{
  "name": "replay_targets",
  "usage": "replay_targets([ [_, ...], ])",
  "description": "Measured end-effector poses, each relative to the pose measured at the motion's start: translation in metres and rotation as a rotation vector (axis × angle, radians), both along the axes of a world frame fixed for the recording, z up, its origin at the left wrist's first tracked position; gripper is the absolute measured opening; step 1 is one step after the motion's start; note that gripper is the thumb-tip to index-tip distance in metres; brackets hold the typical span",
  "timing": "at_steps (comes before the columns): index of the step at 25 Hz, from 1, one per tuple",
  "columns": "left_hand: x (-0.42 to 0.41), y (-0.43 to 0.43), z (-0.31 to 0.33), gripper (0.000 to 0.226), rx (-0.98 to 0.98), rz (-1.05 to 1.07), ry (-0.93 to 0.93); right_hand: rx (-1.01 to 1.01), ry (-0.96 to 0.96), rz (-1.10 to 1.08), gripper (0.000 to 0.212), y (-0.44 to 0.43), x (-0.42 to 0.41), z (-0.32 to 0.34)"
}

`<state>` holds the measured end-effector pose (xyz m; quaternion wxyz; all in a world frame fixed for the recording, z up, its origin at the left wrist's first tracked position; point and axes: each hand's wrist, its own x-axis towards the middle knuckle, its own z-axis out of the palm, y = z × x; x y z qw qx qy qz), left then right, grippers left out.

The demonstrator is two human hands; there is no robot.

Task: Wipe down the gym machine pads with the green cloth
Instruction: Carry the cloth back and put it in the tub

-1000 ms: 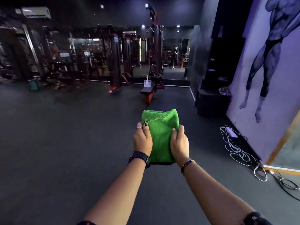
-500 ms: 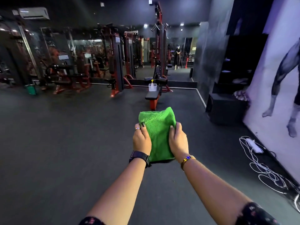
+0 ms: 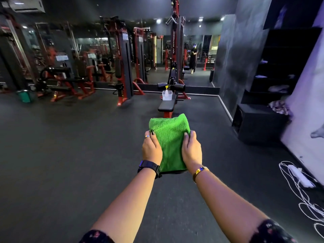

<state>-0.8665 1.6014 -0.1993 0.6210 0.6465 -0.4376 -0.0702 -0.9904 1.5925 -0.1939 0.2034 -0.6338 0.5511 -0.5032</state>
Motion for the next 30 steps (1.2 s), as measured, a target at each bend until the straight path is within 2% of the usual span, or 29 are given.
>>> replay_targets([
  [4, 0.010, -0.125, 0.011, 0.029, 0.035, -0.009, 0.008, 0.018, 0.015, -0.016, 0.024, -0.131, 0.012, 0.009],
  [8, 0.027, -0.213, 0.011, 0.028, 0.027, -0.018, -0.041, 0.038, -0.027, -0.033, 0.020, -0.222, 0.031, 0.007],
  [15, 0.104, -0.388, -0.011, 0.029, 0.044, 0.017, -0.028, 0.080, 0.020, 0.002, 0.022, -0.398, 0.105, -0.010],
  [21, 0.190, -0.574, -0.020, 0.027, 0.027, 0.008, -0.010, 0.112, 0.027, -0.011, 0.024, -0.573, 0.189, -0.009],
  [30, 0.244, -0.799, -0.040, 0.025, 0.037, -0.048, -0.039, 0.141, 0.016, -0.034, 0.025, -0.798, 0.242, -0.032],
])
